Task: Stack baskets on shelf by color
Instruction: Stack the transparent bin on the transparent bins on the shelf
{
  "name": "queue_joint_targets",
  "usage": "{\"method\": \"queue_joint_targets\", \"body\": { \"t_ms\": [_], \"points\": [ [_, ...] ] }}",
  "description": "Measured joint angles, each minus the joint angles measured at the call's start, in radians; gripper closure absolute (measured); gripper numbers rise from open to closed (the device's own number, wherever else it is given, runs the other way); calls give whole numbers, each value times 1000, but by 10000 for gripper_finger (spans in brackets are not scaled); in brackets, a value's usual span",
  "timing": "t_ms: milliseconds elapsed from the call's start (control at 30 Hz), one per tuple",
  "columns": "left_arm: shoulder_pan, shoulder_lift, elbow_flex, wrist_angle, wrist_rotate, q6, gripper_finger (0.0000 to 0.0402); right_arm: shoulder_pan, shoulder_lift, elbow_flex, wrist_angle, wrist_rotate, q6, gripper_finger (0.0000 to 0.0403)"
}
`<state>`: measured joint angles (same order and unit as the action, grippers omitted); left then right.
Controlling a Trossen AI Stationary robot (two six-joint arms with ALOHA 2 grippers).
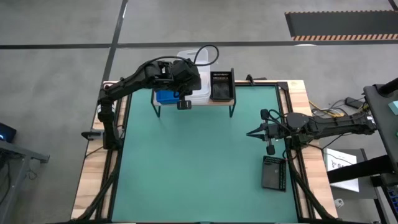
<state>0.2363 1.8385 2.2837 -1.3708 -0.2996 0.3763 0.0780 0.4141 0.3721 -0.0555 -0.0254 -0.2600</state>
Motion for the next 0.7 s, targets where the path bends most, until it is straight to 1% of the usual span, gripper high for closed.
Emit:
{"method": "queue_joint_targets", "body": {
  "t_ms": [600,700],
  "points": [
    [6,0,0,0,0,-2,401,0,0,0,0,0,-1,394],
    [13,0,0,0,0,-2,390,0,0,0,0,0,-1,394]
  ]
}}
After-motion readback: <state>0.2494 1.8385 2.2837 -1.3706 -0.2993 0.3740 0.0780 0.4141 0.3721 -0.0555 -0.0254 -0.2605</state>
